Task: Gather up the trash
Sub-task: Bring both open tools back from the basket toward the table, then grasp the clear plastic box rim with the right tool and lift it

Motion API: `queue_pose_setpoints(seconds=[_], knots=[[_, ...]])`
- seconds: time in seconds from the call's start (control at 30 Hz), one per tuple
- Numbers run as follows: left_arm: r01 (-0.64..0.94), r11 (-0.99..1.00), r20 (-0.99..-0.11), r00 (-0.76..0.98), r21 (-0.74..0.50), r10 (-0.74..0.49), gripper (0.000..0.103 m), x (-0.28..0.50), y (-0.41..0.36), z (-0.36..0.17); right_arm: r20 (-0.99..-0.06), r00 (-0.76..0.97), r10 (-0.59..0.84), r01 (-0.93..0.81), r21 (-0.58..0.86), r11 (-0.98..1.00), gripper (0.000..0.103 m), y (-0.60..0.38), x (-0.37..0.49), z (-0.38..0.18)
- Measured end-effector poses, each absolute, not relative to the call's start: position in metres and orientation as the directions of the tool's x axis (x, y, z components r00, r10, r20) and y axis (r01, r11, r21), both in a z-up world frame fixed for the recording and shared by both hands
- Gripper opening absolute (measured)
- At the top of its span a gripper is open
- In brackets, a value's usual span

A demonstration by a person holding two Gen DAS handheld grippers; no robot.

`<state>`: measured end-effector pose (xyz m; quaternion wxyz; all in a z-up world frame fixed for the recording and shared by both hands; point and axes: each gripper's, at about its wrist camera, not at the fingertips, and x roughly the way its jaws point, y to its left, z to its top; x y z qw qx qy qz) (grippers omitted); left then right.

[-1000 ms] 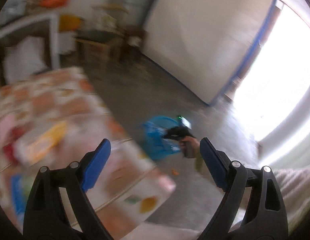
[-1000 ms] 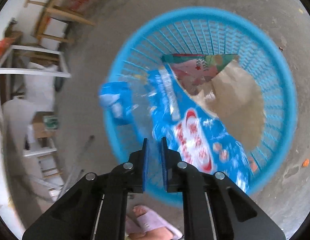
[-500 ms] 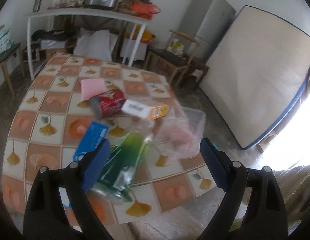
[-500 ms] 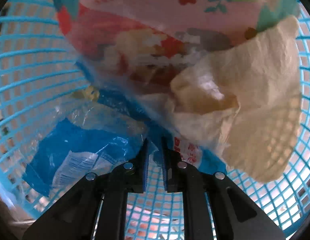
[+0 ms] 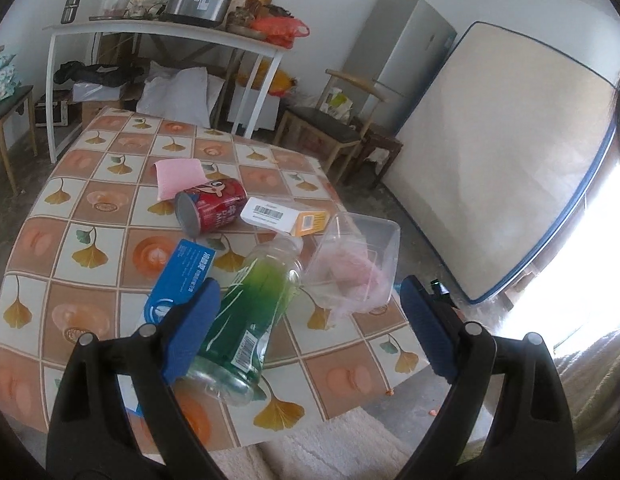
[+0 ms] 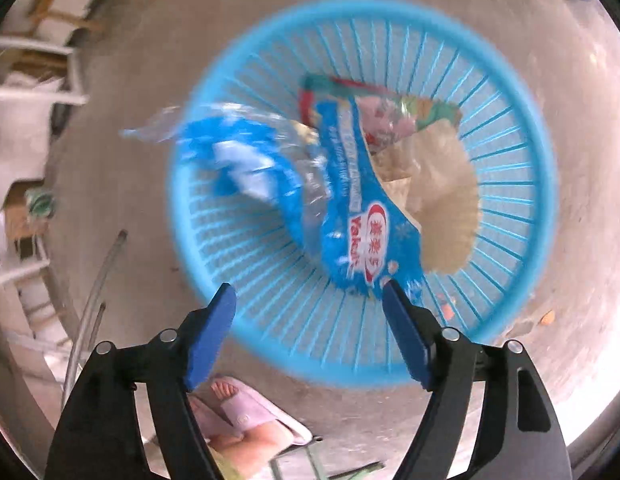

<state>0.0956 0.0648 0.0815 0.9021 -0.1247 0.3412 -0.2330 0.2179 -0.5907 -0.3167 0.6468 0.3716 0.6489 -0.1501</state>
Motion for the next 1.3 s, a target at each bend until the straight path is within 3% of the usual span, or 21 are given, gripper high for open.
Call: queue_pose_setpoints(seconds=[0.3, 0.47, 0.63, 1.07, 1.3], knots=[[0.35, 0.864, -0.521, 0.693, -0.361, -0.498, 0.089, 0.062, 0.076, 0.079, -0.905, 0.384, 0.185, 0.618, 0.401, 0.677, 0.075, -0.586, 0.156, -0.183], [0.357, 0.887, -0.523, 0.717, -0.294, -0.462, 0.09, 0.041, 0.073, 0.069, -0.858, 0.499, 0.122, 0.562, 0.427, 0.708, 0.075, -0.557, 0.133, -0.113], [0.355, 0.881, -0.527, 0.706, -0.314, -0.473, 0.09, 0.032, 0.072, 0.055, -0.809, 0.576, 0.117, 0.472, 0.446, 0.761, 0.077, -0.509, 0.117, -0.059], [0.303, 0.88, -0.484, 0.745, -0.366, -0.459, 0.09, 0.019, 0.109, 0.042, -0.778, 0.623, 0.078, 0.296, 0.327, 0.898, 0.088, -0.36, 0.125, 0.028], [0.245, 0.895, -0.5, 0.759, -0.373, -0.416, 0.09, 0.014, 0.131, 0.036, -0.723, 0.689, -0.045, 0.249, 0.178, 0.952, 0.095, -0.293, 0.134, 0.065]])
